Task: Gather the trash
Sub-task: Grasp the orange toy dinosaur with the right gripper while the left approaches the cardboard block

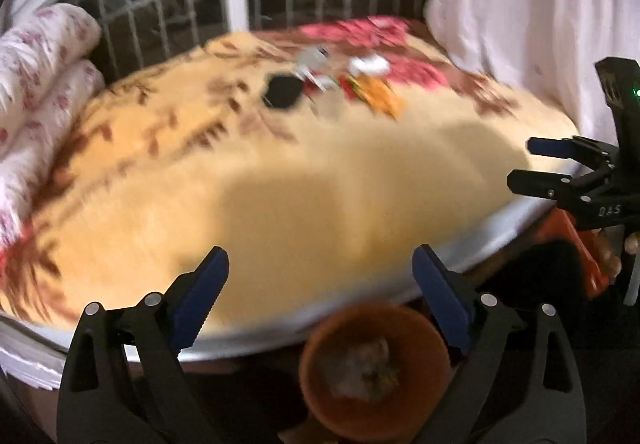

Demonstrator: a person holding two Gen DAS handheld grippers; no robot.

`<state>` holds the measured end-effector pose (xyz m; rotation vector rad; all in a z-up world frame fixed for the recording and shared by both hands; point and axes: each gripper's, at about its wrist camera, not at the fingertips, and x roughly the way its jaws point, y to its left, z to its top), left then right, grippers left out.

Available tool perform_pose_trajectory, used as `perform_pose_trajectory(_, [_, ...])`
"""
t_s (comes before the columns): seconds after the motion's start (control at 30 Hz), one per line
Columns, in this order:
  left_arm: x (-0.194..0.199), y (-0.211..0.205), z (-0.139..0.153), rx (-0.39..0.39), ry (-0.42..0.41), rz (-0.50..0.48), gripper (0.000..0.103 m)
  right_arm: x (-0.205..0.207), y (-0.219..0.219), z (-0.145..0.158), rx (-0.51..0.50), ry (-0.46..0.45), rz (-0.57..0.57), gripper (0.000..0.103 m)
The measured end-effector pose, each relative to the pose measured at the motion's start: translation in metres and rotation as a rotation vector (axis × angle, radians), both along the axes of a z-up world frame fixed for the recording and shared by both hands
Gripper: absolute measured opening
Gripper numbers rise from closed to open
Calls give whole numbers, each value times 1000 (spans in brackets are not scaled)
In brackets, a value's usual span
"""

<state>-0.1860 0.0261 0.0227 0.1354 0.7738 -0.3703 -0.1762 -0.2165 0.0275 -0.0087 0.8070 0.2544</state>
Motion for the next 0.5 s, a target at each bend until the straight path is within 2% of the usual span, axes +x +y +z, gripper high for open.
perform_pose_trajectory(0.07, [28,0,4,-24,-8,38,91,36,1,5,-13,-17,-4,97])
perform_pose_trajectory(0.23, [93,1,-1,-66,7,132,91,114,3,0,-10,19,-13,97])
perform_pose_trajectory(0.4, [125,-9,-13,-24,17,182,91,164,-5,-14,72,77,-64,95])
perform_pose_trajectory(0.5, [136,-12,-22,-31,40,178,91,187,-9,-23,103,101,-83,95])
